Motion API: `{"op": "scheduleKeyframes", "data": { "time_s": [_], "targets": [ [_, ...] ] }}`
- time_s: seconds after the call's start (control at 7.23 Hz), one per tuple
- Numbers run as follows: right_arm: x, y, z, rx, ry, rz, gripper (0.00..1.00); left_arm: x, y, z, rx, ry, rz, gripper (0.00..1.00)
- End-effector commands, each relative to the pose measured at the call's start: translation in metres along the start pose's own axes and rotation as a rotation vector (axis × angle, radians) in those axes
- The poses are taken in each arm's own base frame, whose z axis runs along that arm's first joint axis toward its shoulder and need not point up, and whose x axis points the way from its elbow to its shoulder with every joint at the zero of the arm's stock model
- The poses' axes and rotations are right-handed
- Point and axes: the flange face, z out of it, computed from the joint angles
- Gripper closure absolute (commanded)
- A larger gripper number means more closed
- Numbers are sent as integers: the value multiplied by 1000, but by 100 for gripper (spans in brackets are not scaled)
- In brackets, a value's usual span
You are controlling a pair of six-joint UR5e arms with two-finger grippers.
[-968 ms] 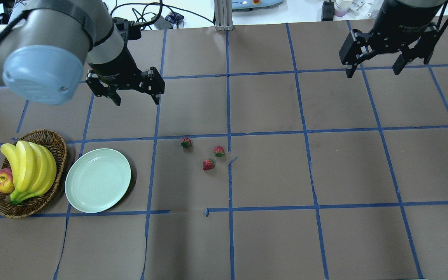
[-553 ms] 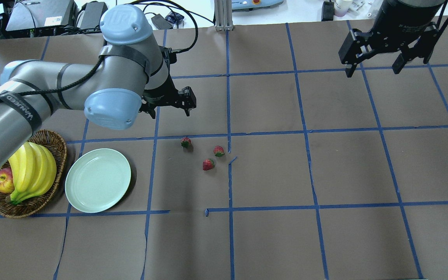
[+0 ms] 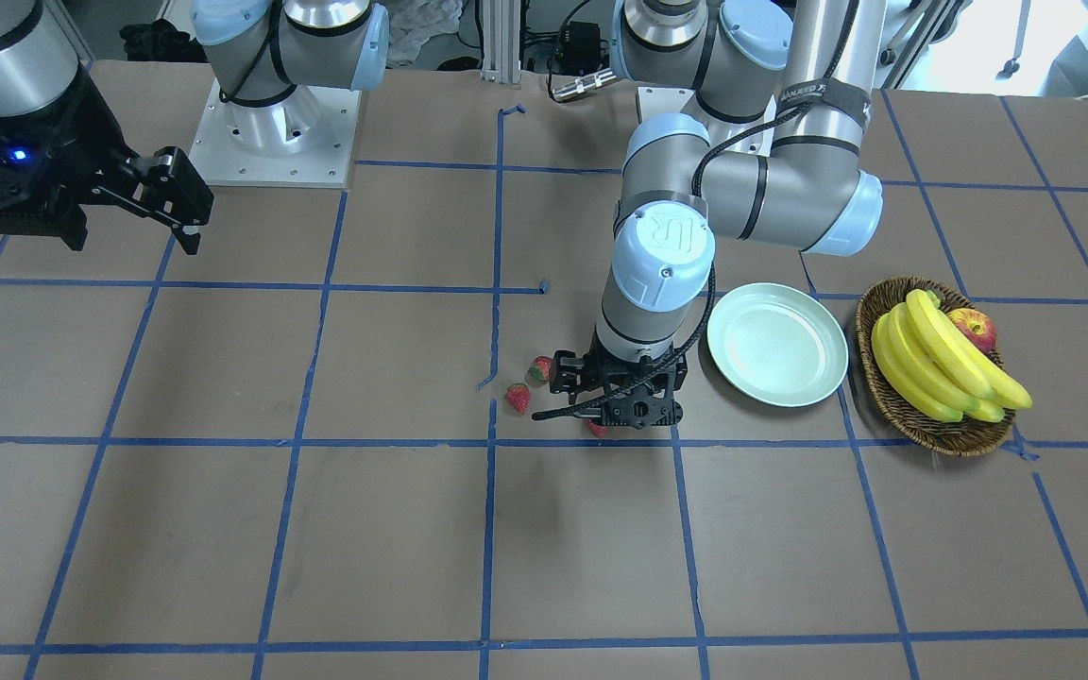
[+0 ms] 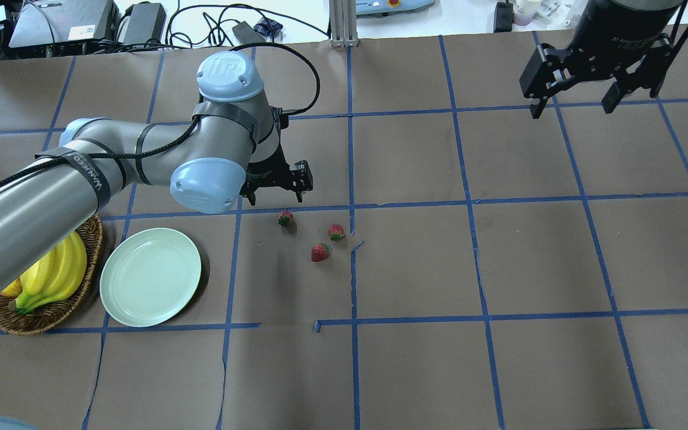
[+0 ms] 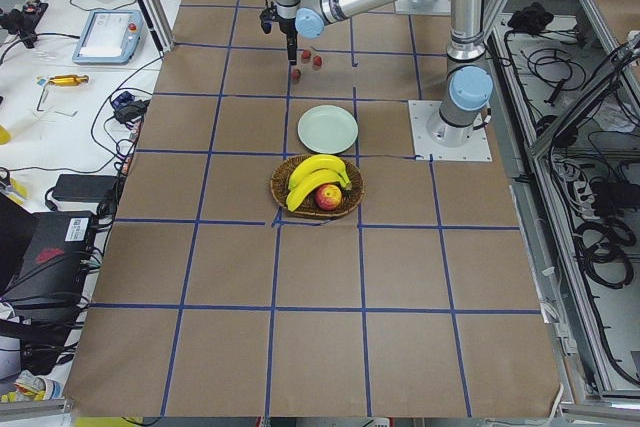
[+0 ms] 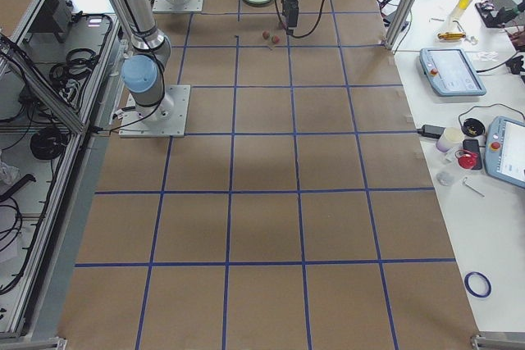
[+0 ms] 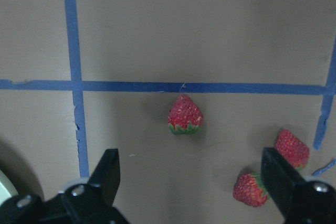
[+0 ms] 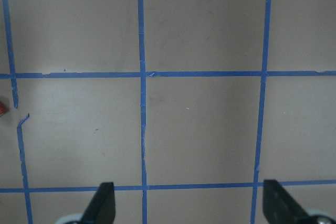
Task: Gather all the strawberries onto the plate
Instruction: 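Reach the left gripper to the strawberry farthest from the robot and grasp it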
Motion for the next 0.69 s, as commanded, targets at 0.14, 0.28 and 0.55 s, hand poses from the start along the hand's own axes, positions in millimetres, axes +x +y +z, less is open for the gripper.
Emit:
{"op": "scheduleKeyframes", "data": {
  "time_s": [0.14, 0.28, 0.55],
  "targets": [
    [0, 0, 1, 0, -1, 0, 0, 1, -3, 49, 9, 5, -13, 10],
    [0, 0, 1, -1, 0, 0, 0, 2, -7, 61, 14, 6, -25, 10],
    [0, 0, 1, 0, -1, 0, 0, 3, -11, 75, 17, 0, -25, 25]
  ]
}}
